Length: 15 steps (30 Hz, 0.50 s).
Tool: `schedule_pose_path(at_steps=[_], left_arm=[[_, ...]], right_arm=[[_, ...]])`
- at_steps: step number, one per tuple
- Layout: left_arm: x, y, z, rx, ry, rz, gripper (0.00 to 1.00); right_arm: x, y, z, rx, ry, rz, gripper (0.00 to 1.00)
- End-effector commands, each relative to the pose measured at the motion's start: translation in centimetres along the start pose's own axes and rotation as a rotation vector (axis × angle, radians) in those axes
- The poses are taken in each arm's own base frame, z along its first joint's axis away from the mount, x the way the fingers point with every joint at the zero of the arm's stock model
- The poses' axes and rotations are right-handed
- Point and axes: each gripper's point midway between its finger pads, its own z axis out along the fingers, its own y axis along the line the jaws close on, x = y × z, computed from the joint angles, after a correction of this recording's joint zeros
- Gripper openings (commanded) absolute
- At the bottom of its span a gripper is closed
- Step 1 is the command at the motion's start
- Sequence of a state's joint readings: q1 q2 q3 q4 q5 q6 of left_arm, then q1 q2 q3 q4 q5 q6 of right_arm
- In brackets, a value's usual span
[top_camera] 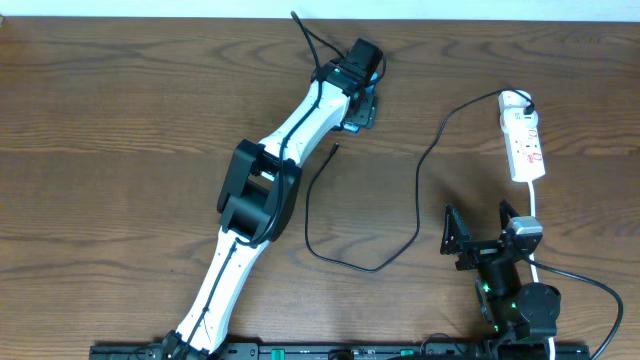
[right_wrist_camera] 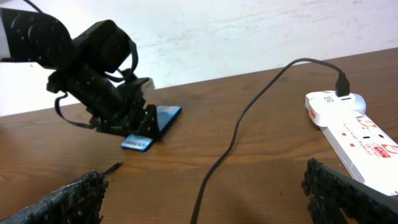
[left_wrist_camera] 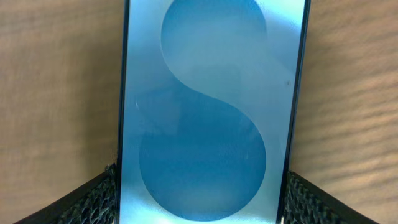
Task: Plug charger to phone and switch on socket
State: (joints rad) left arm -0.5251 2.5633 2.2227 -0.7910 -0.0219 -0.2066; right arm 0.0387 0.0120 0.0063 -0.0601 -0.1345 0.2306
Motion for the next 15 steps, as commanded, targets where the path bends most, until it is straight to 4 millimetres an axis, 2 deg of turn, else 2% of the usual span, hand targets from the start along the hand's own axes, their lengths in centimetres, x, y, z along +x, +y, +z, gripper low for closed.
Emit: schedule_pose_path(at_steps=[1, 9, 14, 15], left_arm=[[5.4, 1.2, 2.4, -0.054, 0.185, -0.166, 0.79], [8.5, -0.7, 1.0, 0.019, 0.346, -0.383, 0.79], [10.5, -0.8, 0.3, -0.016, 0.420, -0.380, 0.79], [11.4, -1.0, -0.1, -0.032, 0.452, -0.369, 0.79]], right_arm=[[0.1, 0.1, 0.0, -0.005, 0.001, 0.008, 0.99], [0.1, 0.1, 0.0, -0.005, 0.001, 0.008, 0.99], [0.1, 0.1, 0.0, -0.005, 0.001, 0.008, 0.99], [0.1, 0.1, 0.0, -0.005, 0.001, 0.008, 0.99]])
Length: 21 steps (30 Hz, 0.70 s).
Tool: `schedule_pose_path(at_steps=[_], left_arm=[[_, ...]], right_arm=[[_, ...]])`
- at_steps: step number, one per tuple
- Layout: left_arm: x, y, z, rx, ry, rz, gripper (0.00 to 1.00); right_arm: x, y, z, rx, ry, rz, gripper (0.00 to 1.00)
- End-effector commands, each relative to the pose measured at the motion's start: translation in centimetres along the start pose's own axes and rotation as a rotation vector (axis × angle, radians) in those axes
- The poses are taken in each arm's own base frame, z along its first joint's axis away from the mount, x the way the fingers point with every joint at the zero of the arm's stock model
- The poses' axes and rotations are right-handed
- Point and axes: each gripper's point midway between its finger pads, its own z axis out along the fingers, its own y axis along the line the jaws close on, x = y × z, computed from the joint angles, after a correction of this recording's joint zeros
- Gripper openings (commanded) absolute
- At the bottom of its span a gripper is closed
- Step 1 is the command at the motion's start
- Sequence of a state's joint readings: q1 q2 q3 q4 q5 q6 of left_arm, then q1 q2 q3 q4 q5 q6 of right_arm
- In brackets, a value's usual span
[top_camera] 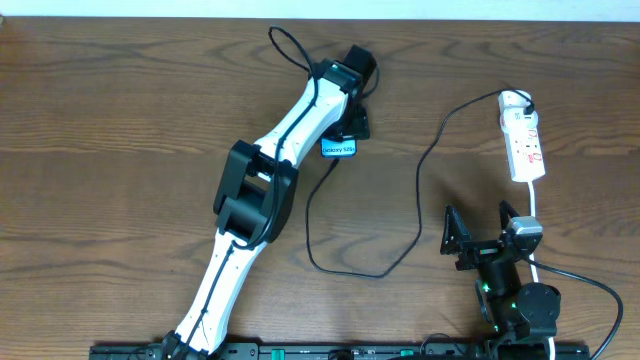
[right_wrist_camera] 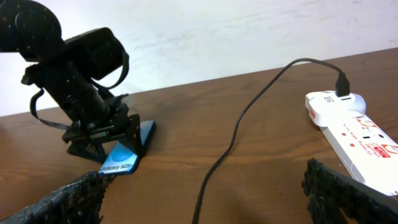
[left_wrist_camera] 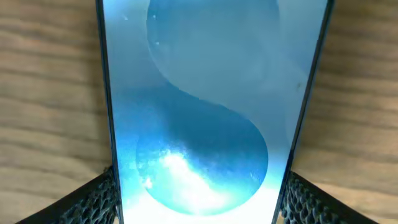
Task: Plug charger to phone and switch on socket
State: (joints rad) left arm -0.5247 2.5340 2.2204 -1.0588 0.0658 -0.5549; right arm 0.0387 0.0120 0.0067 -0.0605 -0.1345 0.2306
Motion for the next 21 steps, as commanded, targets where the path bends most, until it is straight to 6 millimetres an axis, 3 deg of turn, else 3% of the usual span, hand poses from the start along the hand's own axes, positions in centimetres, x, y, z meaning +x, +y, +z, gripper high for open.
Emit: schedule_pose_path(at_steps=[1, 7, 21], left_arm=[[5.6, 0.6, 3.3, -0.057, 0.209, -0.024, 0.79], [7.5, 1.1, 2.9, -0.129, 0.245, 0.040, 0.79], [7.3, 1.2, 2.9, -0.136, 0.236, 0.120, 0.80]], right_arm=[[0.1, 0.1, 0.0, -0.005, 0.001, 0.008, 0.99], [0.1, 0.1, 0.0, -0.005, 0.001, 0.008, 0.99], [0.1, 0.1, 0.0, -0.005, 0.001, 0.008, 0.99]])
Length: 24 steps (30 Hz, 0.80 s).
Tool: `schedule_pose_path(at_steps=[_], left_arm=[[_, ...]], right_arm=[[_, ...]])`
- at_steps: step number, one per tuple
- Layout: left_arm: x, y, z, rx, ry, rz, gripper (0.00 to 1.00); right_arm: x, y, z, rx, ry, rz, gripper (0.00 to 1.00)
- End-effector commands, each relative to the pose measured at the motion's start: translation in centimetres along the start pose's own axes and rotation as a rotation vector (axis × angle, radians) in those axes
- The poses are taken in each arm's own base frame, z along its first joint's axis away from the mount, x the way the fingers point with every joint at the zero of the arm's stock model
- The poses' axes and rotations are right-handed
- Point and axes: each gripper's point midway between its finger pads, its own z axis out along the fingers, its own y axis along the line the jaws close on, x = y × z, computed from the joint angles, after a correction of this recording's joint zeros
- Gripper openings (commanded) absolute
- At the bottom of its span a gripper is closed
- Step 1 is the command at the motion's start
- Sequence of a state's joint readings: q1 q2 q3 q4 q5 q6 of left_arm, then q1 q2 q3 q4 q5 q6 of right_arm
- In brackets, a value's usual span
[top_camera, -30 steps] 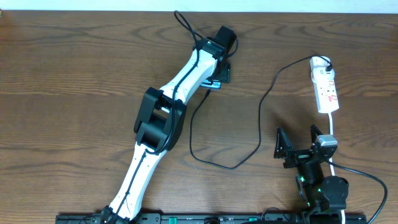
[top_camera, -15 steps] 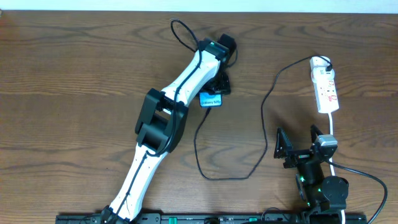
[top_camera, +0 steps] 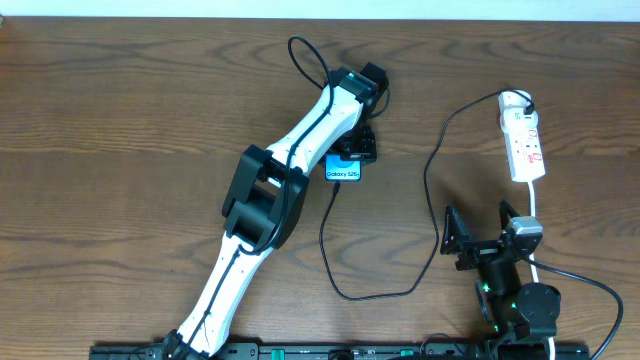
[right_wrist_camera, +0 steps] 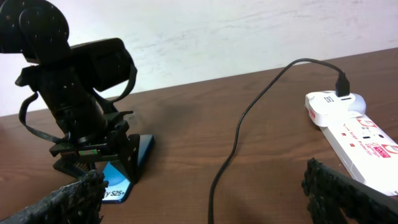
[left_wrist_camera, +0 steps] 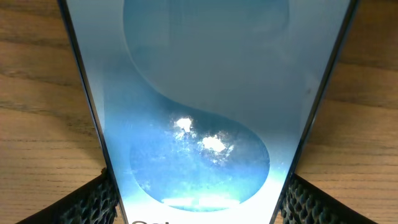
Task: Plug charger to phone and switch on socket
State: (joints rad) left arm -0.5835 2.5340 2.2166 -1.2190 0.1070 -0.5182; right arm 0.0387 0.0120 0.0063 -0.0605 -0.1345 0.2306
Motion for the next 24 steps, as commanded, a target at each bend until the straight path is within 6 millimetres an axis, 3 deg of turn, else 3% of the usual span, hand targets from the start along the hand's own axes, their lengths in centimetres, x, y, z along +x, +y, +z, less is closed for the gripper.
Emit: schedule_pose_path(at_steps=[1, 5, 14, 17, 21, 24], left_arm=[[1.5, 1.3, 3.5, -0.076, 0.078, 0.026, 0.87], [1.5, 1.3, 3.5, -0.076, 0.078, 0.025, 0.99], [0.8, 1.6, 2.8, -0.064, 0.062, 0.012, 0.98], [-0.5, 1.9, 0.7, -0.034, 0.018, -0.009, 0.98], [-2.3, 3.3, -4.0, 0.021, -0.070, -0.049, 0.98], [-3.1, 4.1, -6.4, 0.048, -0.116, -0.073, 0.98]], right_arm=[[0.0, 0.1, 0.0, -0.005, 0.000, 0.008, 0.99], [0.0, 0.1, 0.0, -0.005, 0.000, 0.008, 0.99], [0.0, 0.1, 0.0, -0.005, 0.000, 0.008, 0.99], [0.0, 0.1, 0.0, -0.005, 0.000, 0.008, 0.99], [0.0, 0.1, 0.0, -0.005, 0.001, 0.008, 0.99], [0.0, 0.1, 0.0, -0.005, 0.000, 0.008, 0.99]])
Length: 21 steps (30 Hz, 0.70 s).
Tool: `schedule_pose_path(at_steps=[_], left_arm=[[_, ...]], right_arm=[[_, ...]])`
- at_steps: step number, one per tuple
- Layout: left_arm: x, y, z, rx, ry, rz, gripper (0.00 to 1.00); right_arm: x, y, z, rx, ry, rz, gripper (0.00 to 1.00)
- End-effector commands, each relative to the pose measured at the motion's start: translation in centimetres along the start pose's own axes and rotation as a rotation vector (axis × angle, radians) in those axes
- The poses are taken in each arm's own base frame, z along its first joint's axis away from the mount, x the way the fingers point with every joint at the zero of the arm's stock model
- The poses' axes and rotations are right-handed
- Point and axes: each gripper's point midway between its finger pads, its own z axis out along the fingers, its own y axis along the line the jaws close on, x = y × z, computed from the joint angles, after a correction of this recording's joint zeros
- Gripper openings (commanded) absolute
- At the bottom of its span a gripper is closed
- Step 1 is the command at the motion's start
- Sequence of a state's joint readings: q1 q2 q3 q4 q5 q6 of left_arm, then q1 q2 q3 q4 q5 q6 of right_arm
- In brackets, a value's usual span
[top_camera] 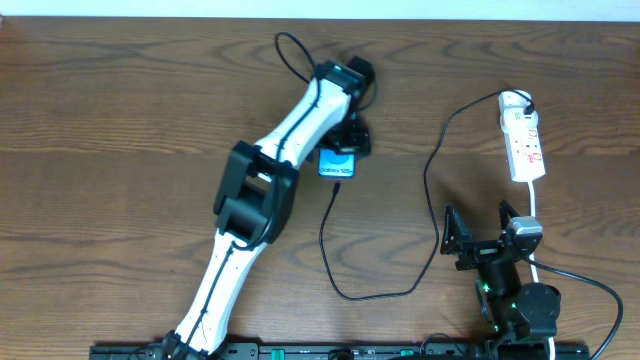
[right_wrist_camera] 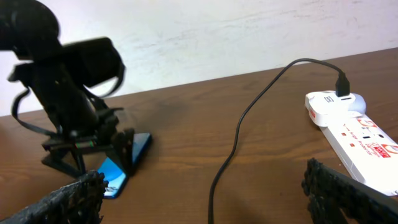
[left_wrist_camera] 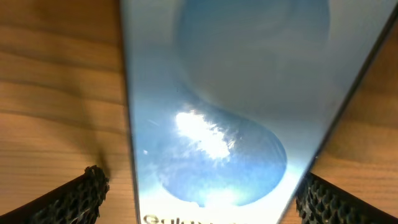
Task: Plug charger to phone and switch on socket
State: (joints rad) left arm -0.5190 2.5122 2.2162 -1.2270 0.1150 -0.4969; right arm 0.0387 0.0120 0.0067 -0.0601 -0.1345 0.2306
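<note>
The phone lies on the table, its blue screen lit, with "Galaxy" print at its near end. It fills the left wrist view, skewed. My left gripper stands over it, open: the left finger is clear of the phone's edge, the right finger close beside it. The black charger cable ends loose just below the phone. Its other end is plugged into the white power strip. My right gripper is open and empty, near the front edge.
The cable loops across the middle of the table. The power strip lies at the right side with its own white lead running to the front. A pale wall stands behind the table's far edge.
The left fingers stand wider apart than before, with a gap at the phone's left edge. The phone sits skewed in the wrist view and slightly further left. The right arm has not moved.
My left gripper was shut on the phone near the table's back. It then held the phone closer to the middle, and then by the cable's loose end, whose loop had shifted. Now the fingers are spread and the phone rests there.
</note>
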Motion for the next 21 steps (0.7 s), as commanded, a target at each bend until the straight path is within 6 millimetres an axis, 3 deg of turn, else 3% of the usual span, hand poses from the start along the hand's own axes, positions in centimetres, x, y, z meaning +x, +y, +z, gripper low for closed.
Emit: schedule_pose_path(at_steps=[1, 6, 11, 14, 21], left_arm=[[-1.8, 1.8, -5.6, 0.037, -0.116, -0.036, 0.98], [-2.4, 2.4, -6.3, 0.046, -0.132, -0.052, 0.98], [-3.9, 1.4, -6.3, 0.075, -0.194, 0.015, 0.98], [-5.4, 0.5, -5.5, 0.092, -0.254, 0.127, 0.98], [-4.8, 0.7, -3.7, 0.078, -0.230, 0.145, 0.98]], right_arm=[[0.1, 0.1, 0.0, -0.005, 0.001, 0.008, 0.99], [0.1, 0.1, 0.0, -0.005, 0.001, 0.008, 0.99], [0.1, 0.1, 0.0, -0.005, 0.001, 0.008, 0.99], [0.1, 0.1, 0.0, -0.005, 0.001, 0.008, 0.99], [0.1, 0.1, 0.0, -0.005, 0.001, 0.008, 0.99]])
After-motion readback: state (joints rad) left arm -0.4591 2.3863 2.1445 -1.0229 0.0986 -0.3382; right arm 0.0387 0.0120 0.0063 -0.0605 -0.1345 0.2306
